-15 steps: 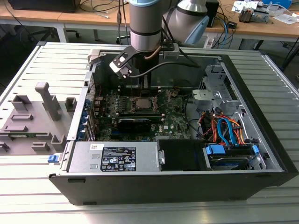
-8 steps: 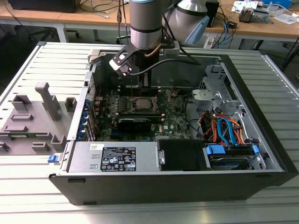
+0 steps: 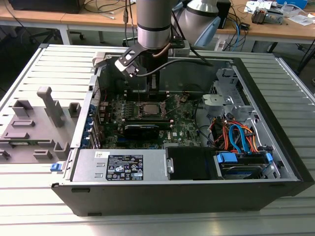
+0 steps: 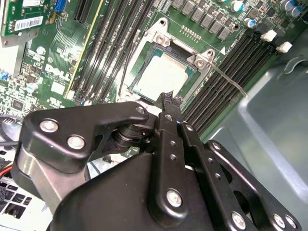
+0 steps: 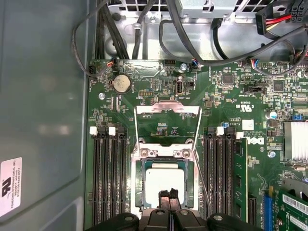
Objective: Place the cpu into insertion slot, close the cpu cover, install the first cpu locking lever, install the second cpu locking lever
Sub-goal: 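Place the cpu into insertion slot, then close the cpu cover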
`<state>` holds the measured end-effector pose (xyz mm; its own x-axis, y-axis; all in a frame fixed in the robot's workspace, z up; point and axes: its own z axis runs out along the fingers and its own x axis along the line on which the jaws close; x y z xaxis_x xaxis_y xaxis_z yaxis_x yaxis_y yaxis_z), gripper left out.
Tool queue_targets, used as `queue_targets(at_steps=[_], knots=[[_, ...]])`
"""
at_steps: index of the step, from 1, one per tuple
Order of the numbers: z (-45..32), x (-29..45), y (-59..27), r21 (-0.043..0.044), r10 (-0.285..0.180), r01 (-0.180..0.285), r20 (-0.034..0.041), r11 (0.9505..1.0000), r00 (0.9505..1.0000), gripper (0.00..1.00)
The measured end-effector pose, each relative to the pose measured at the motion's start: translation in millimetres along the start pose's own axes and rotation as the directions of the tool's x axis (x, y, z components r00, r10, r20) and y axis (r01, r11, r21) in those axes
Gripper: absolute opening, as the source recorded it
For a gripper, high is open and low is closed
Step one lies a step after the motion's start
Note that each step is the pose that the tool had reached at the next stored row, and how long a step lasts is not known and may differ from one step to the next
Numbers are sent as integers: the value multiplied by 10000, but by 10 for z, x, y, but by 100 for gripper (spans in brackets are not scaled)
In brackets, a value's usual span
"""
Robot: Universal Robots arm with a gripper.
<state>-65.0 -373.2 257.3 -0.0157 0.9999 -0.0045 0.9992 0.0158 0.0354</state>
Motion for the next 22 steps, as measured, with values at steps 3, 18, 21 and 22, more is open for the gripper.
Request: queue_targets(at_steps=[3,18,21,22], knots=[[-3,0,0,1,0,0,2,10000,10000,11],[-3,-13,19,1,-1,1,4,10000,10000,11],[-3,-13,28,2,0,0,5,10000,10000,11],[-4,-13,29,1,0,0,4,10000,10000,11]])
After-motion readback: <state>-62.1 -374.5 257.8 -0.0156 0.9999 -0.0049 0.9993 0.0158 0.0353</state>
